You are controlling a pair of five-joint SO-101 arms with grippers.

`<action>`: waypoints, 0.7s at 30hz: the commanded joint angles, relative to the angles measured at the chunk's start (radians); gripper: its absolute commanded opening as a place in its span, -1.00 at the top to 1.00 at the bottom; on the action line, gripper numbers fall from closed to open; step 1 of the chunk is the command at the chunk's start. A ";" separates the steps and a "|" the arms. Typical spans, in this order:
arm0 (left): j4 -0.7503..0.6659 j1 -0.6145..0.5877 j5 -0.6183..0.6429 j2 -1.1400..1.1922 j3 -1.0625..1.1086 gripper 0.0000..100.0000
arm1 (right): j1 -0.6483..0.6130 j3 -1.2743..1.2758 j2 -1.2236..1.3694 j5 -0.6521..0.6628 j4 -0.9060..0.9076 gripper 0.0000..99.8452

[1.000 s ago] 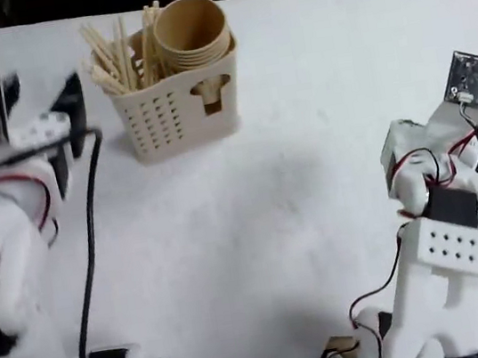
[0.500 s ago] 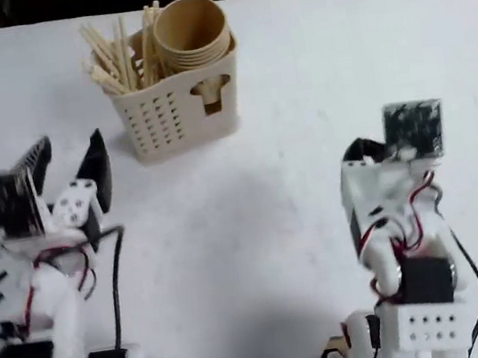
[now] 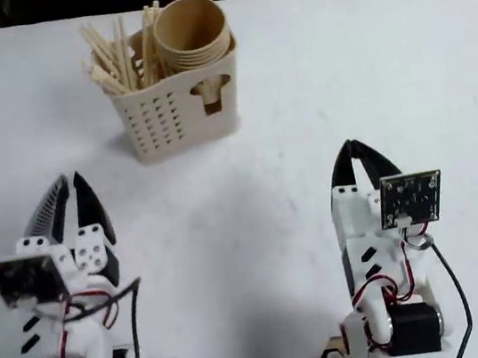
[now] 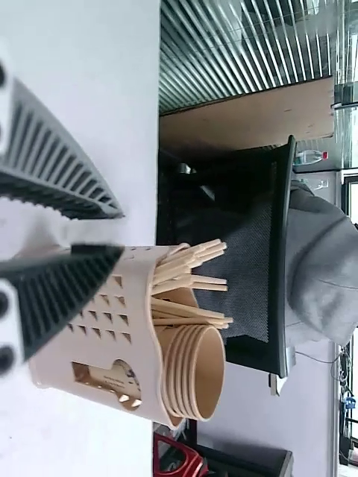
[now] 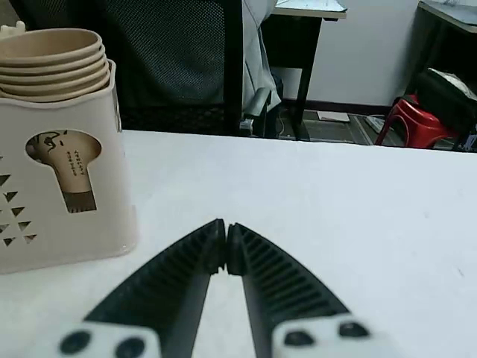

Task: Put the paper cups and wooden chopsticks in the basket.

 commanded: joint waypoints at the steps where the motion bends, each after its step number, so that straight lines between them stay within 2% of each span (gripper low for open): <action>1: -0.018 -0.001 0.012 -0.007 0.028 0.95 | -0.005 -0.003 -0.004 0.009 -0.016 0.96; 7: -0.072 -0.001 0.008 -0.007 0.164 0.95 | -0.007 0.000 -0.008 0.017 -0.013 0.96; 12: -0.133 -0.001 -0.094 -0.007 0.324 0.95 | -0.038 0.020 -0.008 0.011 -0.012 0.96; 17: -0.130 0.001 -0.169 -0.007 0.413 0.95 | -0.124 0.204 -0.010 0.009 -0.012 0.96; 21: -0.130 -0.001 -0.242 -0.007 0.483 0.95 | -0.130 0.322 -0.010 0.009 -0.019 0.96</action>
